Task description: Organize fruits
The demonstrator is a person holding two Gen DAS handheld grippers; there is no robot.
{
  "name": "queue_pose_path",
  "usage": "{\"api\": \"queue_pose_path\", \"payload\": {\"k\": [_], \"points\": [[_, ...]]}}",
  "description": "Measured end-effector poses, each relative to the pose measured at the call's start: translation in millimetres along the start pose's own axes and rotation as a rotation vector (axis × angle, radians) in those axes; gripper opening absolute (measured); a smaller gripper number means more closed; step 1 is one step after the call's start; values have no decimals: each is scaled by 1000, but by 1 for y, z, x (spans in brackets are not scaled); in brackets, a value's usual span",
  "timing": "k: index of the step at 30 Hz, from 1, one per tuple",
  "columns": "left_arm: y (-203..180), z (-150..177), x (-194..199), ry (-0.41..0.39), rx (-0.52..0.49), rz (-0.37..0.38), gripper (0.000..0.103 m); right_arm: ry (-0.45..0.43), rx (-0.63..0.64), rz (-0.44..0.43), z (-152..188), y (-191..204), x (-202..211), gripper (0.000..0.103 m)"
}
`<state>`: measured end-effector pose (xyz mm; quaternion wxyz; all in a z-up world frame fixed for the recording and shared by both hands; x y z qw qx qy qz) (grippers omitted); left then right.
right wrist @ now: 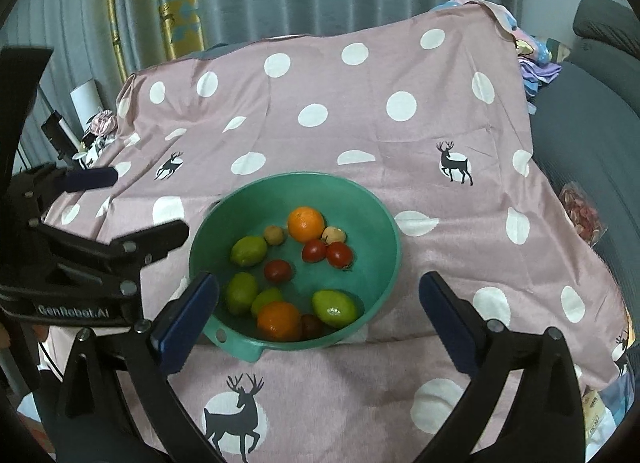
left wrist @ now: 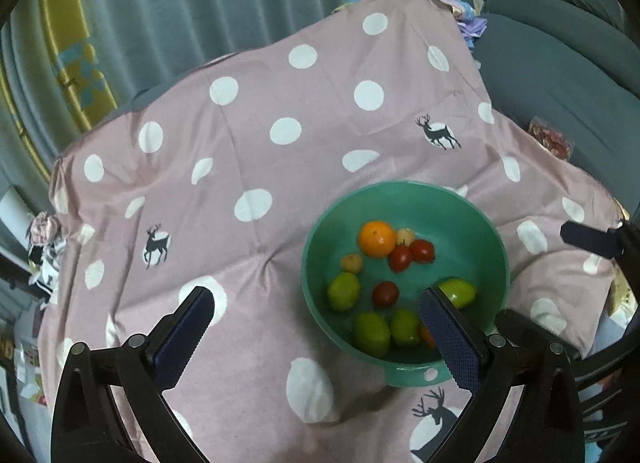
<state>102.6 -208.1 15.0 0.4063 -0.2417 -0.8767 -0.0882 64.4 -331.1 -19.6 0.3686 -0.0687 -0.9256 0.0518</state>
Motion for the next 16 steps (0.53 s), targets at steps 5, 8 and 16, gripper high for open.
{"api": "queue_pose_path", "payload": {"k": [5,8,16], "points": [[-2,-6,4,-13,-13,-17,102,12,19,-2,2,4,0,101],[-1,-6,5,-13,-15,-28,102,8,21,-2,0,5,2,101],[3,-6,4,-7,-4,-37,102,3,17,-5,-3,6,3,101]]}}
Point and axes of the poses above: each gripper's, at about its wrist camera, not at the fingertips, and x roughly against the way its jaws point, y to its left, z to its underside, the point moved 9 cm from there along -x, roughly the way its jaws point, and after that the axes turned 14 degrees about z, right-handed, at the moved point
